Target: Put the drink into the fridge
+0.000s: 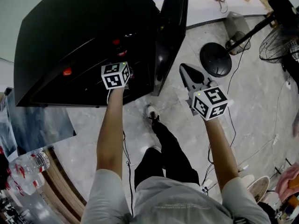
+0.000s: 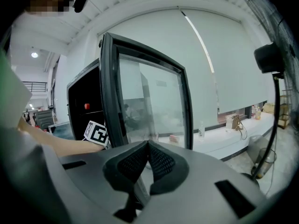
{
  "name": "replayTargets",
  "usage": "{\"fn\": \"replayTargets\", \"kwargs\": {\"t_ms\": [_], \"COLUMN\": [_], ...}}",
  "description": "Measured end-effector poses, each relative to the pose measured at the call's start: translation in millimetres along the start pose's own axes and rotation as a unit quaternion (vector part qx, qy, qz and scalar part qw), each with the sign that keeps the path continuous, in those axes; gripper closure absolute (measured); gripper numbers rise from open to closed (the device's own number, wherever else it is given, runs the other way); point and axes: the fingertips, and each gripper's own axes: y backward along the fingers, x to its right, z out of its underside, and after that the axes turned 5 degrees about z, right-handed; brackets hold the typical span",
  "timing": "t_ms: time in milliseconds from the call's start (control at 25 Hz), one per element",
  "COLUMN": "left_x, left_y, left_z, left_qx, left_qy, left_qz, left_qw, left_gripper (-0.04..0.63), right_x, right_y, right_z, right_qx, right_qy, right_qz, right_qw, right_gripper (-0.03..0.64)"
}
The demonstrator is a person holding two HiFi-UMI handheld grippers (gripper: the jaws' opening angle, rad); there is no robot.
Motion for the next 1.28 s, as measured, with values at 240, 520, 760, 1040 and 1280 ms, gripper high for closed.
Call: {"fn": "replayTargets", "kwargs": {"t_ms": [240,520,760,1040,1280], "left_x": [-0.3,-0.5,5.7,53.3,99.3], "left_y": [12.2,44.2,87.0,153.0,226.6], "left_z": [4.8,19.1,29.4,11.2,-16.9], "left_qx": [-0.011,-0.026,-0.043,-0.057,-0.056], "left_qy": [0.003,0.032,0.040,0.023,0.022], "left_qz": [-0.004,-0.010,-0.027,0.001,0.014], "left_qw": [0.9999,0.9991,0.9979,0.9981,0.9981], "left_gripper": [0.288,0.267,0.267,0.336,0.519], "right_x": [0.1,5.8,1.3,-3.6,-22.6], "right_y": [8.5,30.5,60.9,113.1,151.4], "right_z": [0.9,-13.9,-32.9,-51.8,-85.2], "right_qx": [-0.005,-0.003,-0.002,-0.010,0.000], "right_qy": [-0.003,-0.005,0.045,0.112,0.117], "right_qz": [0.003,0.017,0.033,0.057,0.057], "right_qw": [1.000,1.000,0.998,0.992,0.992], "right_gripper": [0.616,0.616,0.617,0.615,0.617]}}
